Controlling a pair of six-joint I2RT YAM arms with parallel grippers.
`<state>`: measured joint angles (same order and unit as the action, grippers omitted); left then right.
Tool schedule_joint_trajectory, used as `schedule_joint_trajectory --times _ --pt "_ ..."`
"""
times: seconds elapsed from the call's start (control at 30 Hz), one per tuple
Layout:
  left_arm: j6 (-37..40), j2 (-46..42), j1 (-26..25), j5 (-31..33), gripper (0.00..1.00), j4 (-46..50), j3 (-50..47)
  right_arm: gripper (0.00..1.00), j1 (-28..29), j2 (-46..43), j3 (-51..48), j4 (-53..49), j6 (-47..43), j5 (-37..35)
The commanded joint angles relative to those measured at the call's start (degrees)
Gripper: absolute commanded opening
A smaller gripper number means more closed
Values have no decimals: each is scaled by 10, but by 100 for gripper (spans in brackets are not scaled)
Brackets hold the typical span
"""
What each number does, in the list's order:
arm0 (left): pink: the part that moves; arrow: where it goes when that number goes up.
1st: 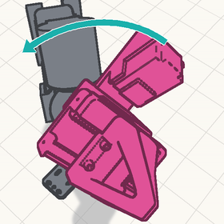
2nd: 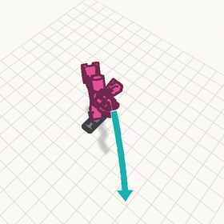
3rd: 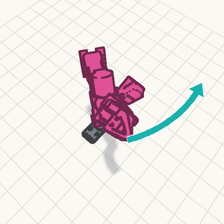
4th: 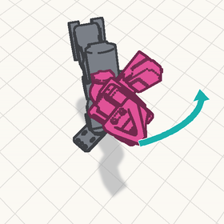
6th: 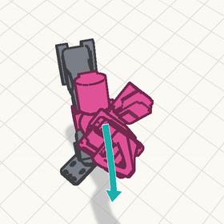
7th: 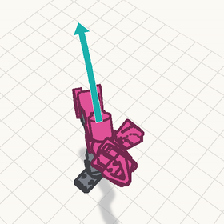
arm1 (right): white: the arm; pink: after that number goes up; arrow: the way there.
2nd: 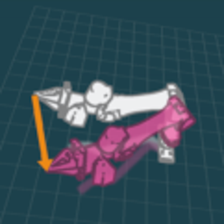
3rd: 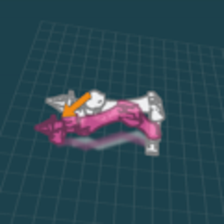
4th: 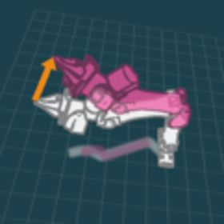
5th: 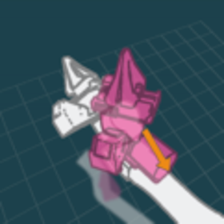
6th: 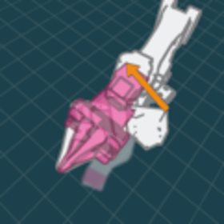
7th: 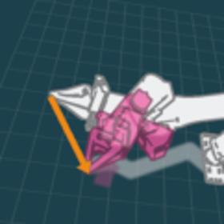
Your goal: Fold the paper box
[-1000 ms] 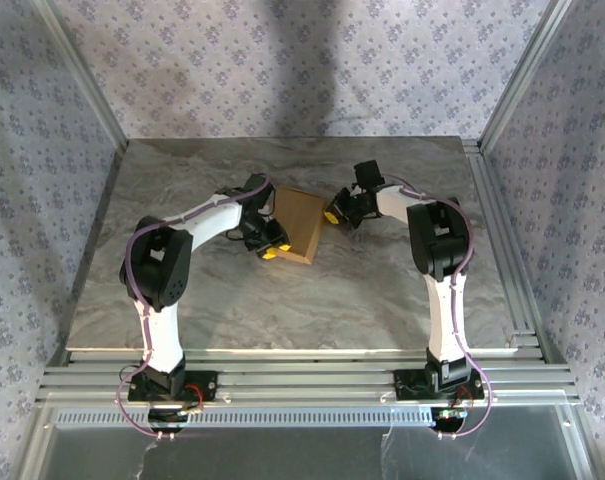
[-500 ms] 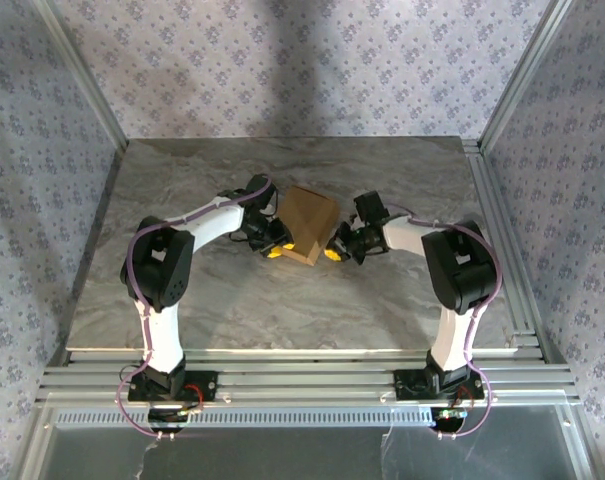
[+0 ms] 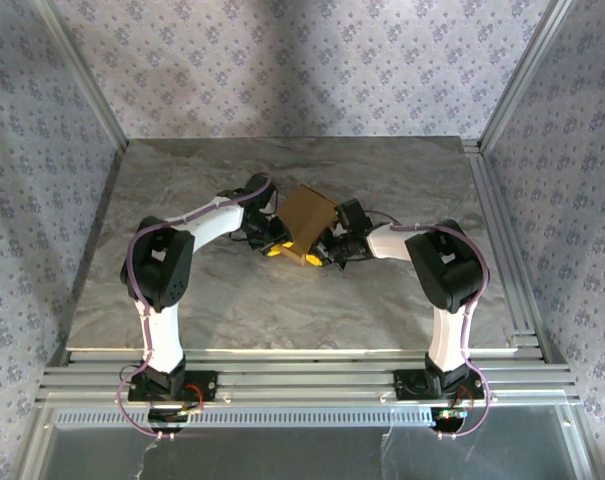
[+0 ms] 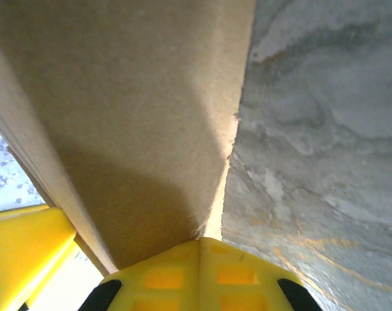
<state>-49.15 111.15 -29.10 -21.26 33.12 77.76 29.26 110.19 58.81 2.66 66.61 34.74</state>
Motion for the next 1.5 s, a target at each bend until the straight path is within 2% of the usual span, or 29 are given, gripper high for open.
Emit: schedule_joint_trajectory --times 0.0,0.2,0.43,0.6,0.7,0.77,0.93,1.07,1.2,1.27,1.47 --pt "-6 17 -19 -17 35 5 -23 5 7 24 13 57 37 -2" --pt "-13 -2 -14 -12 35 9 -23 4 3 -20 -32 53 25 -15" --pt "-23 -66 0 -10 46 45 31 4 -17 -27 -56 39 3 -1" --pt "20 -77 59 15 47 96 62 4 -21 -23 -32 12 -20 8" --pt "74 -34 107 30 47 116 96 4 -22 -20 -20 -3 -25 7" --pt "118 10 120 31 47 118 135 4 -22 -17 -18 -4 -24 6" --pt "192 97 120 20 47 99 216 4 -24 -10 -14 -8 -25 7" --pt "196 141 112 -37 47 63 236 4 -26 -7 -11 -8 -24 6" --pt "175 137 101 -56 47 22 207 4 -31 -6 -8 -12 -28 9" --pt "151 127 102 -69 42 -7 170 4 -33 -6 -9 -7 -27 12" --pt "113 95 85 -87 36 -61 70 4 -34 14 -16 68 10 31"
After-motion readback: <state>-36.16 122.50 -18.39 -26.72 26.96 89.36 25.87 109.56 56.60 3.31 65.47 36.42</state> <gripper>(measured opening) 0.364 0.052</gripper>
